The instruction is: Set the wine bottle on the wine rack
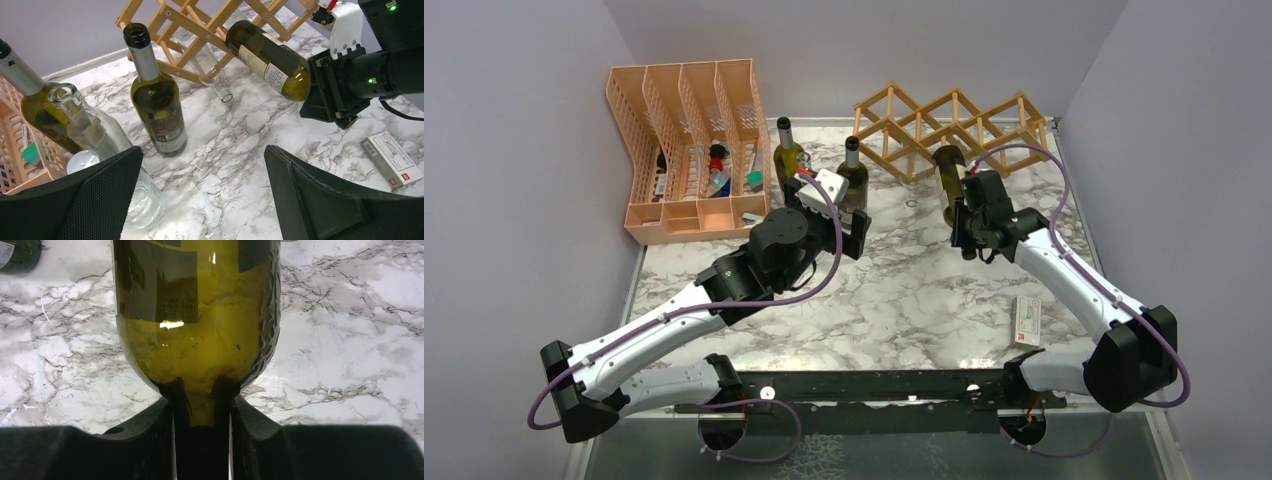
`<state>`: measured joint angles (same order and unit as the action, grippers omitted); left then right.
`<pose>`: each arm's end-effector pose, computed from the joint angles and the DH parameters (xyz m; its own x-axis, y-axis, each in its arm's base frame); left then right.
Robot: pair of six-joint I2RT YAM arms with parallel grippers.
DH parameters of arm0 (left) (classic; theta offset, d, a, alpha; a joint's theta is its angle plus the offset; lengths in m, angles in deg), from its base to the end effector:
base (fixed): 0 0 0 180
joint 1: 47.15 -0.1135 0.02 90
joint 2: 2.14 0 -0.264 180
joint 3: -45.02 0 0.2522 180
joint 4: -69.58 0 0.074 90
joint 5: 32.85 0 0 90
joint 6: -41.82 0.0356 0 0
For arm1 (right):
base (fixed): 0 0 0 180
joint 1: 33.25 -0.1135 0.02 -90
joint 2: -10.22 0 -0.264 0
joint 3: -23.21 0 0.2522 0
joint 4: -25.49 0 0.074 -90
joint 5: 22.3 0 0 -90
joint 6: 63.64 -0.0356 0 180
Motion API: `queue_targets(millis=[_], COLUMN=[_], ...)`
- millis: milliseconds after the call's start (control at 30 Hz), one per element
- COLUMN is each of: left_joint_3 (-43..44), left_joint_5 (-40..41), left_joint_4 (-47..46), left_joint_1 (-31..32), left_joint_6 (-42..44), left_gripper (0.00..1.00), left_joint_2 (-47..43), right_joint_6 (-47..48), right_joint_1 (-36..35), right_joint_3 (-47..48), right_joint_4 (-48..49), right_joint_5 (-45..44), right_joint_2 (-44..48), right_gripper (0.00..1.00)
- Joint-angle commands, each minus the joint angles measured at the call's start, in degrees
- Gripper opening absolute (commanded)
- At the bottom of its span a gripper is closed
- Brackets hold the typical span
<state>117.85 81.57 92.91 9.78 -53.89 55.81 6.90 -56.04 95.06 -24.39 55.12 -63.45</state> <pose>0.1372 -0.1838 0.3864 -0.1335 0.0390 -0.9903 0.5292 0.8476 -0.0380 0.2475 0.0956 0.2735 -0.7667 0.0306 -0.6413 0.0019 0.9990 0.0453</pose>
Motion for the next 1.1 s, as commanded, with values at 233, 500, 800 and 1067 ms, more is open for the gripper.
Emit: queue_targets(millis=[233,500,800,1067], left_joint_3=[-0.68,-0.68,-0.22,-0.5], left_joint_5=[-0.75,-0.89,-0.81,-0.42], left_joint_4=[0.02,-0.05,0.93,1.64], left_joint_1=[-0.41,-0.37,-0.37,-0.41], left_joint_6=[0.88,0.62,0.44,0.49], left_gripper=[0.99,0.99,0.99,0.99], left_joint_2=[-1.08,-1.26,-1.53,-2.72], right_joint_6=[-0.21,-0.67,-2.99,-2.53], right_joint_1=[0.6,0.55,1.11,2.8], right_joint_3=[5.28,4.5,7.51,10.17], right_joint_4=[8.86,10.87,17.98,21.6], right_joint_5=[-2.36,-2.51,-3.38,-3.44], right_joint_2=[2.52,1.32,-8.02,-12.88], right_gripper=[0.01,0.01,0.01,0.01])
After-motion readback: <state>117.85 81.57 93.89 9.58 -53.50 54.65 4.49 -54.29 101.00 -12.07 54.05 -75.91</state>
